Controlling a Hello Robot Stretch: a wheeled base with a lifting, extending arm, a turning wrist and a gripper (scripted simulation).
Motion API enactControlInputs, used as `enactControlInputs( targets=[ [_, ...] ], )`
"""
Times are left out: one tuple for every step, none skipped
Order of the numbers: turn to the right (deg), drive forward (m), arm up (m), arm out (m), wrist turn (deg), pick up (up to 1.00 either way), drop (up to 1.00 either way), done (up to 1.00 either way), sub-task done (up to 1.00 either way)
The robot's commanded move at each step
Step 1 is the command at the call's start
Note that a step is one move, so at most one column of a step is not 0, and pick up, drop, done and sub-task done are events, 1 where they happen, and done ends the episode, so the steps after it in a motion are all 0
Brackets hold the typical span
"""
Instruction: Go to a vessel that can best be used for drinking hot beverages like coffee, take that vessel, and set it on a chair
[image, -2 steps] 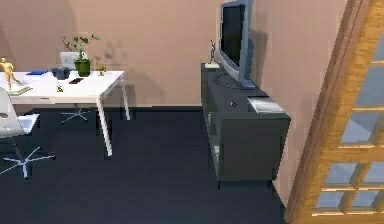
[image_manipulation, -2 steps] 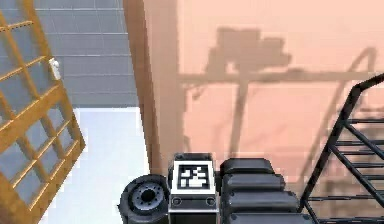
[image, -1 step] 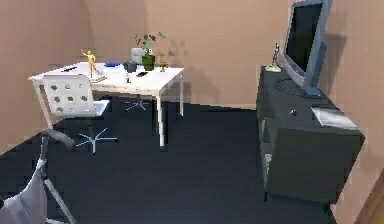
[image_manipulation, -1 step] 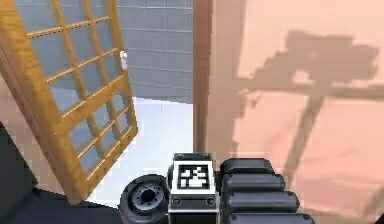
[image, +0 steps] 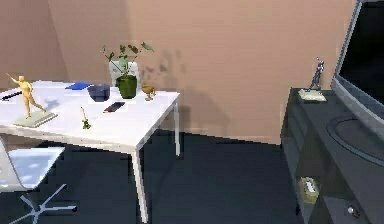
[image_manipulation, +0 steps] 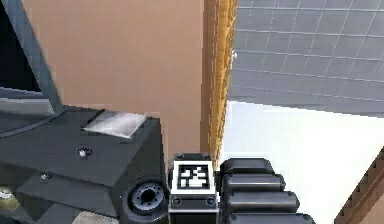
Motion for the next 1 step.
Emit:
enactControlInputs(
  targets=[
    [-9.0, 0.00, 0.00, 0.00, 0.0, 0.00, 0.00, 0.00, 0.00]
  ],
)
